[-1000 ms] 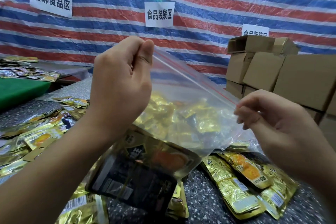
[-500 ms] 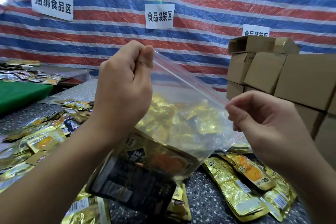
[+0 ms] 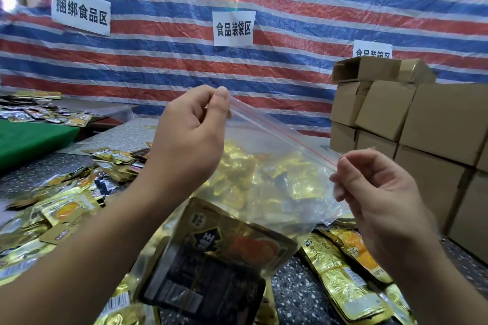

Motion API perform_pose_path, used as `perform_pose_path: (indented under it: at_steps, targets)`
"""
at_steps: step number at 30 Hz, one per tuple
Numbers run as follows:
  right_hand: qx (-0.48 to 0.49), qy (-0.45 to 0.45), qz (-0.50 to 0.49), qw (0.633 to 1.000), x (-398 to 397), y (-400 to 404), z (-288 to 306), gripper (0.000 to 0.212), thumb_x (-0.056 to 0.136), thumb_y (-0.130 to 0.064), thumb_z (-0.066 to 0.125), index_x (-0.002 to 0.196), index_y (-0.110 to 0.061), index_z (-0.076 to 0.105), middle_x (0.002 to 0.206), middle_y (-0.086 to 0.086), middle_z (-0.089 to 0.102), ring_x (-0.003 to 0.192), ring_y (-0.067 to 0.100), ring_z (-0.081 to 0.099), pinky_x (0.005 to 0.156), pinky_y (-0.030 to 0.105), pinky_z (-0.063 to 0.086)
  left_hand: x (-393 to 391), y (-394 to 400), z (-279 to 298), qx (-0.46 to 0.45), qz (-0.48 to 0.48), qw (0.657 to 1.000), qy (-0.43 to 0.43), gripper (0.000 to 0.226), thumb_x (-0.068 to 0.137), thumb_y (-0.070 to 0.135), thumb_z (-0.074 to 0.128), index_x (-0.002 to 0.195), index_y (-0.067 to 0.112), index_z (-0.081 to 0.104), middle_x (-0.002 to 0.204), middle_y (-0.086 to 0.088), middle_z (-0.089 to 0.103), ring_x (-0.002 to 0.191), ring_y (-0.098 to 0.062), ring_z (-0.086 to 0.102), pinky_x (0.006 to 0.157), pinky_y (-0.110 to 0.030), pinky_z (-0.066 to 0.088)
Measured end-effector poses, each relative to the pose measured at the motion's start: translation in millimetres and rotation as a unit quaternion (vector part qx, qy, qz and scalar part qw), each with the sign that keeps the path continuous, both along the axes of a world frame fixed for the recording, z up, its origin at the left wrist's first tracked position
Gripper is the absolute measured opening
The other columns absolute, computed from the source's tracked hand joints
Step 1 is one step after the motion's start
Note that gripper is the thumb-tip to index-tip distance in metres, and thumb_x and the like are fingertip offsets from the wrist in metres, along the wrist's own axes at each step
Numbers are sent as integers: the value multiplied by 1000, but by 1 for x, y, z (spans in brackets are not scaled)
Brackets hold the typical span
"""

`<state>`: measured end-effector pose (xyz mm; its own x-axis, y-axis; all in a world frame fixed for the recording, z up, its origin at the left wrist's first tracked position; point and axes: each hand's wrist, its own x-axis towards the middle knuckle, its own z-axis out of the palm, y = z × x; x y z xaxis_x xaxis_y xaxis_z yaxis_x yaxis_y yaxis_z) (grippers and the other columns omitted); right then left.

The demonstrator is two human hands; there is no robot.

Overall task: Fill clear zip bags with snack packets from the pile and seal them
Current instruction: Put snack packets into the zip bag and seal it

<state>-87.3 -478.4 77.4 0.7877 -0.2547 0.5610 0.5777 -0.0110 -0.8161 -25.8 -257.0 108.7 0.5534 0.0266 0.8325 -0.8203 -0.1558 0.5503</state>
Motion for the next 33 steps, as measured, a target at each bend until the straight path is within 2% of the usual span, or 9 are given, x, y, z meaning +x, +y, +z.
perform_pose_path:
  at_steps: [5, 10, 14, 18, 20, 23, 25, 29, 33]
  targets:
    - [118, 30, 95, 988, 5, 2, -10, 22, 80, -29, 62, 93, -12, 67, 63, -2, 59, 60, 8, 57, 62, 17, 53, 6, -3, -3, -52, -63, 995, 57, 35, 102, 37, 43, 71, 25, 56, 46, 10, 31, 40, -9, 22, 41, -20, 20]
    - [98, 149, 253, 951, 8, 11, -26, 79, 57, -70, 79, 109, -11, 75, 83, 5, 64, 81, 17, 63, 75, 30, 53, 5, -5, -5, -73, -117, 988, 73, 37, 103, 34, 45, 69, 28, 59, 44, 11, 36, 38, -5, 25, 37, -18, 23]
    - [92, 137, 210, 964, 12, 26, -32, 34, 78, -46, 69, 83, -15, 80, 82, 8, 72, 80, 19, 70, 66, 25, 57, 6, -8, -6, -79, -132, 985, 73, 36, 102, 37, 47, 69, 27, 60, 44, 10, 34, 38, -4, 24, 38, -17, 22]
    - [112, 137, 173, 969, 11, 27, -33, 23, 75, -28, 63, 72, -12, 79, 72, 8, 69, 64, 15, 67, 55, 22, 53, 11, -5, -11, -37, -120, 984, 128, 61, 79, 67, 54, 83, 6, 59, 49, 8, 34, 42, -7, 24, 41, -21, 20]
    - [105, 145, 163, 970, 11, 25, -35, 21, 72, -29, 65, 70, -13, 79, 70, 8, 68, 62, 14, 66, 54, 21, 52, 12, -5, -14, -27, -118, 980, 158, 68, 68, 69, 59, 82, 3, 60, 52, 5, 34, 45, -10, 23, 47, -27, 17]
    - [104, 148, 162, 970, 11, 25, -35, 22, 74, -29, 64, 69, -12, 78, 67, 10, 66, 60, 16, 64, 53, 21, 50, 13, -4, -16, -3, -139, 970, 200, 41, 63, 63, 67, 62, 22, 63, 55, 3, 35, 48, -11, 23, 51, -31, 15]
    - [104, 143, 173, 969, 12, 25, -35, 25, 77, -30, 61, 69, -13, 78, 68, 10, 66, 61, 16, 64, 54, 22, 51, 15, -2, -17, 17, -157, 962, 223, 46, 61, 60, 70, 62, 15, 60, 56, 1, 36, 49, -12, 24, 51, -32, 15]
    - [97, 131, 190, 968, 13, 22, -37, 34, 80, -41, 58, 77, -14, 79, 76, 9, 69, 70, 18, 66, 60, 26, 53, 16, -2, -16, 14, -165, 955, 247, 39, 64, 46, 70, 67, 7, 66, 46, 2, 42, 39, -8, 26, 38, -17, 18]
    - [31, 151, 279, 948, 13, 18, -44, 56, 64, -51, 86, 104, -13, 77, 106, 13, 73, 97, 28, 70, 80, 36, 59, 12, -8, -15, -20, -200, 957, 210, 29, 71, 41, 66, 68, 12, 65, 41, 5, 36, 36, -6, 23, 36, -16, 18]
